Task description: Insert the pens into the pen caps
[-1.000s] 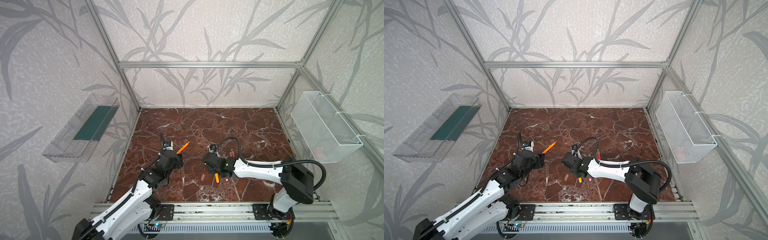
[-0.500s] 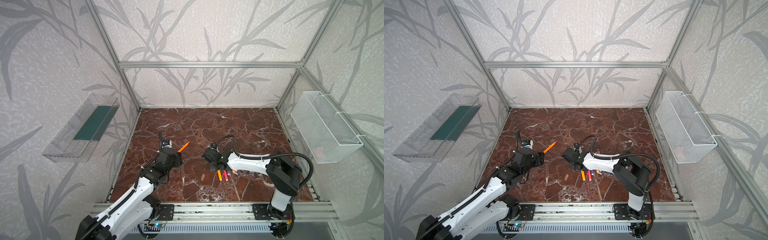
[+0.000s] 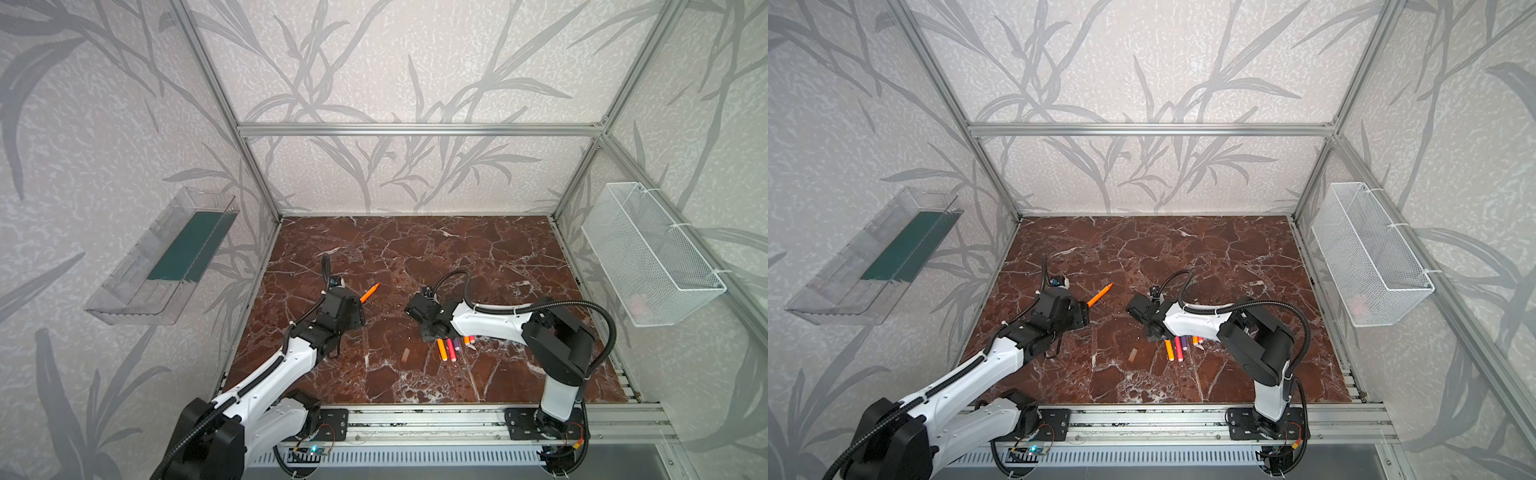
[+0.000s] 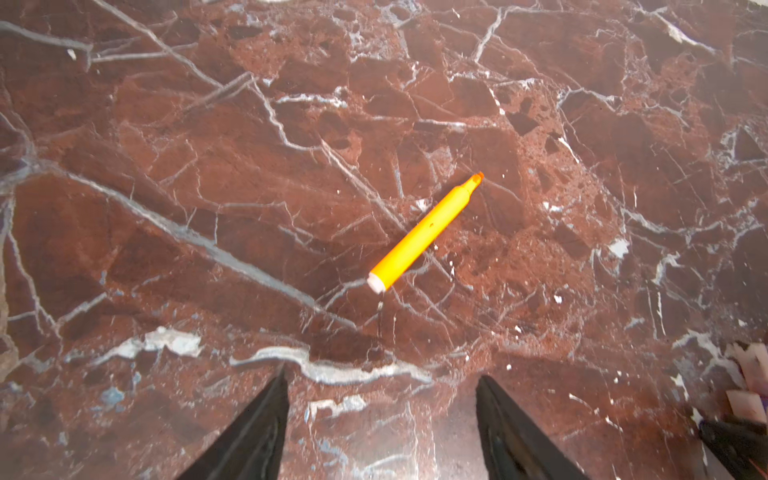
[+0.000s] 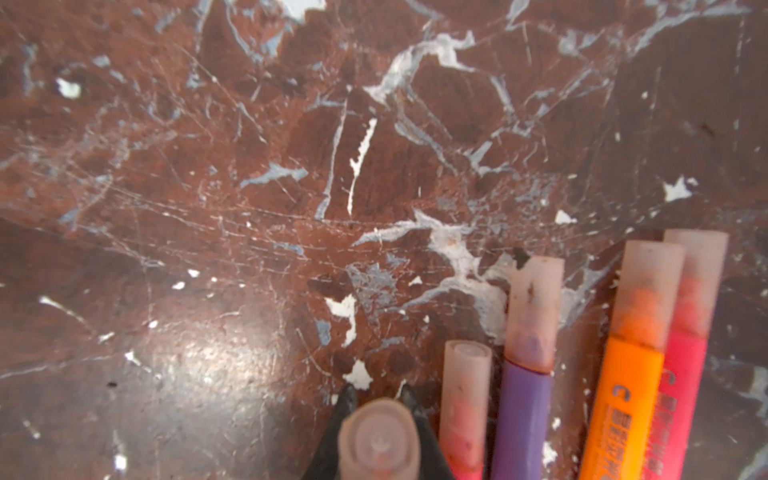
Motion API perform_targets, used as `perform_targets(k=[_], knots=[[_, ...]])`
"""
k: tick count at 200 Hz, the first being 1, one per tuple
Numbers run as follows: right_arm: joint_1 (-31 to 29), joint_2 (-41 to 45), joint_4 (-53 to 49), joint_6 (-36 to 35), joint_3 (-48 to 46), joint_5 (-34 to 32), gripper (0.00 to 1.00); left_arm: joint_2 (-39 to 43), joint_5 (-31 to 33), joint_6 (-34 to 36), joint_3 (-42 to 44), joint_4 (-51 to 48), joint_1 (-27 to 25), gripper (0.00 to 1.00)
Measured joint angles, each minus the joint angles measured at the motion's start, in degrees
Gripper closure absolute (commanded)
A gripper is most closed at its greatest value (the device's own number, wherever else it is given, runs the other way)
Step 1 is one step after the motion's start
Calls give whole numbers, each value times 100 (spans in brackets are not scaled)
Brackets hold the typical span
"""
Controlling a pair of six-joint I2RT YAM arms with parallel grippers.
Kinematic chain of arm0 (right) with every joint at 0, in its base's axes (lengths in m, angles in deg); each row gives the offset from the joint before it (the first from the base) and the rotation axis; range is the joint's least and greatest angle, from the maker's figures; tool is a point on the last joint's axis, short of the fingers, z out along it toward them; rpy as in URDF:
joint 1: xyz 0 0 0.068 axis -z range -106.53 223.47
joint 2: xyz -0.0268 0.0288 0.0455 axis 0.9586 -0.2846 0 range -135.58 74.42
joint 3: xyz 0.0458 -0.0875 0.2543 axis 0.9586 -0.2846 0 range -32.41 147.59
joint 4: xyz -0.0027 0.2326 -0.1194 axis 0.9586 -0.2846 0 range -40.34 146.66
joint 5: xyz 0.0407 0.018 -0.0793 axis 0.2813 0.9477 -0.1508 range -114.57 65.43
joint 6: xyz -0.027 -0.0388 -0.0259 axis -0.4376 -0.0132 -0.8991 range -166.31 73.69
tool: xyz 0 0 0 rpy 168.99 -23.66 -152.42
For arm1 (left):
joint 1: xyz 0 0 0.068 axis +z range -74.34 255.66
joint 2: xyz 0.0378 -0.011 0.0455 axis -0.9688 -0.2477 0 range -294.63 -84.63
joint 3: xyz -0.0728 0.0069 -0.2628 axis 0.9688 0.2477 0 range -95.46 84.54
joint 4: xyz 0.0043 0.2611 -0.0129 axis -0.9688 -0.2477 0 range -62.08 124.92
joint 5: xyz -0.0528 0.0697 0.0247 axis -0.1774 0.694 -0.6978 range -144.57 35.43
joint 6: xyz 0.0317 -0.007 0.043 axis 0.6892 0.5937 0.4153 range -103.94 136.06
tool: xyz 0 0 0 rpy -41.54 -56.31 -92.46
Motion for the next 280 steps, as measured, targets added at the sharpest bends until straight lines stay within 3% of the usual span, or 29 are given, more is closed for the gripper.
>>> perform_targets(k=[44,94,133,204,239,280], knots=[[11,-22,-125,-22,52,-72,71,-761,-109,170,-448,92,221,24],[15,164,-297,-24,39,-173,70,-1980,-387,332,-1088,116,321,27],[15,1005,-254,-22,-225,-173,68,-2889,-568,415,-1735,-127,326,30],[15,2288,-103,-22,-949,-131,66,-3589,-612,452,-2258,-341,326,30],[15,2686,31,-20,-1241,-136,64,-4048,-708,417,-2514,-367,326,39],[15,2966,125,-17,-1445,-136,64,-4048,-772,356,-2514,-361,321,63]])
